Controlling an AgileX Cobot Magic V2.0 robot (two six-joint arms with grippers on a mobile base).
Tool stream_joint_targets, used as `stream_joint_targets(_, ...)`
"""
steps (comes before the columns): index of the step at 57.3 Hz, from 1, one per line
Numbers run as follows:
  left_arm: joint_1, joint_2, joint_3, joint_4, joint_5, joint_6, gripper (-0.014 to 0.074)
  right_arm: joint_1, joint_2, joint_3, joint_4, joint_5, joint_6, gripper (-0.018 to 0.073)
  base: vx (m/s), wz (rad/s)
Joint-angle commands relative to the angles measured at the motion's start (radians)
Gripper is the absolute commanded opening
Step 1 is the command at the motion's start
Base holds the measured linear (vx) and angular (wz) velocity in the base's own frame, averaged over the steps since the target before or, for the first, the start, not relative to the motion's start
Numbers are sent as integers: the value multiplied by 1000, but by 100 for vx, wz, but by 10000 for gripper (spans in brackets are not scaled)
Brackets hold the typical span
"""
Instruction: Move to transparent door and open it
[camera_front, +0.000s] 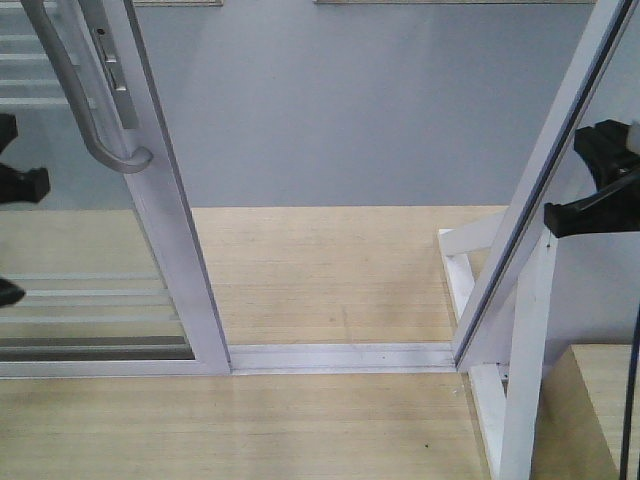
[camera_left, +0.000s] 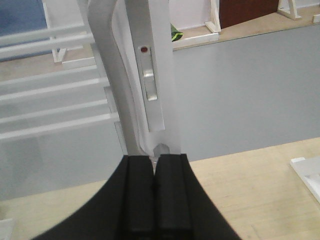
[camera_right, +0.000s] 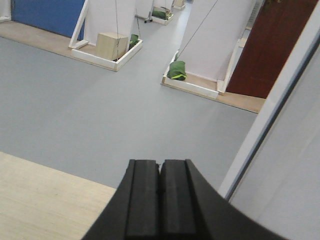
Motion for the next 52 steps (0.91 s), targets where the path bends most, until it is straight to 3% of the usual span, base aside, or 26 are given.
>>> stream_joint_targets(1, -4, -88, 61, -9, -102, -12, -3, -6, -101, -24, 9, 17, 14, -6, 0, 0)
stream_joint_targets(13, -5, -296, 233, -8, -103, -65, -3, -6, -375, 87, 4, 94, 40, -4, 0, 0)
stream_joint_targets(29, -5, -504, 365, -8, -101, -69, -3, -6, -645, 240, 15, 182, 40, -3, 0, 0)
stream_joint_targets(52, -4, -522, 372, -8, -100, -90, -3, -6, -683, 273, 14, 162, 40, -1, 0, 0)
